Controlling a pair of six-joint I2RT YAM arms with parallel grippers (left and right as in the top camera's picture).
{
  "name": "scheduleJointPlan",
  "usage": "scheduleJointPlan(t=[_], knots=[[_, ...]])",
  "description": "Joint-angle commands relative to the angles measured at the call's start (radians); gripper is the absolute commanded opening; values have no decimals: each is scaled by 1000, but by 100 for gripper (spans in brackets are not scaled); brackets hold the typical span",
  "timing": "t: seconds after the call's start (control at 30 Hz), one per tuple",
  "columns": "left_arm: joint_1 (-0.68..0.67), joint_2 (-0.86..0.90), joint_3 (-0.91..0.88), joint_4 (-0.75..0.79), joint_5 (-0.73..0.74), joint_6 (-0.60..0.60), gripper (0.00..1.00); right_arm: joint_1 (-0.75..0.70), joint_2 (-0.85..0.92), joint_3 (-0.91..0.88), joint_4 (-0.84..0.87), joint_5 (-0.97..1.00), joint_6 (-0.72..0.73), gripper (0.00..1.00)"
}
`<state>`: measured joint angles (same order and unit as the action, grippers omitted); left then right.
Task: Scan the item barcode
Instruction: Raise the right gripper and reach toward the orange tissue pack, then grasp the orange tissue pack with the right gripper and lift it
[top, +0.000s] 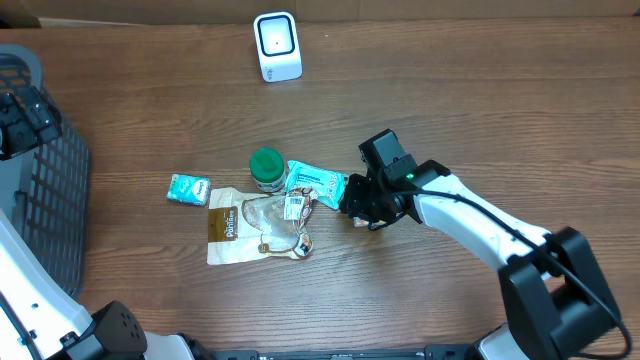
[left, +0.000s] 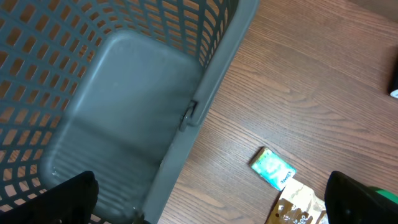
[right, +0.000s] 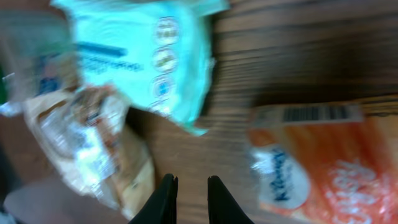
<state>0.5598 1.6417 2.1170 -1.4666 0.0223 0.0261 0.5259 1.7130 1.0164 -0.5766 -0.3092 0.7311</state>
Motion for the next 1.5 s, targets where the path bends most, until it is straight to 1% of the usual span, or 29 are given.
scheduleJointPlan(t=[0.0, 0.13, 0.33, 0.57, 0.7, 0.8, 0.83, 0.87, 0.93, 1.1, 1.2, 1.37, 1.47], knots=[[2, 6, 12, 2, -3, 12, 100, 2, 30, 19, 4, 37, 58, 15], [2, 6, 12, 2, -3, 12, 100, 2, 31, 19, -10, 30, 59, 15], [2, 6, 12, 2, -3, 12, 100, -11, 31, 19, -74, 26, 51, 15], [2, 6, 12, 2, -3, 12, 99, -120, 31, 20, -173, 16, -37, 15], [2, 6, 12, 2, -3, 12, 99, -213, 31, 20, -188, 26, -195, 15], [2, 6, 12, 2, -3, 12, 100, -272, 31, 20, -171, 89, -325, 17], [2, 6, 12, 2, -3, 12, 99, -288, 31, 20, -157, 100, -399, 22], [2, 6, 12, 2, -3, 12, 100, -302, 31, 20, -142, 106, -477, 24], [2, 6, 12, 2, -3, 12, 100, -325, 30, 30, -132, 107, -567, 28], [2, 6, 12, 2, -3, 12, 100, -340, 30, 143, -186, 67, -580, 29], [2, 6, 12, 2, -3, 12, 100, -328, 31, 191, -176, 26, -571, 29], [2, 6, 12, 2, -3, 12, 99, -299, 51, 180, -113, 48, -447, 29], [2, 6, 12, 2, -3, 12, 100, -277, 106, 180, -108, 50, -439, 29]])
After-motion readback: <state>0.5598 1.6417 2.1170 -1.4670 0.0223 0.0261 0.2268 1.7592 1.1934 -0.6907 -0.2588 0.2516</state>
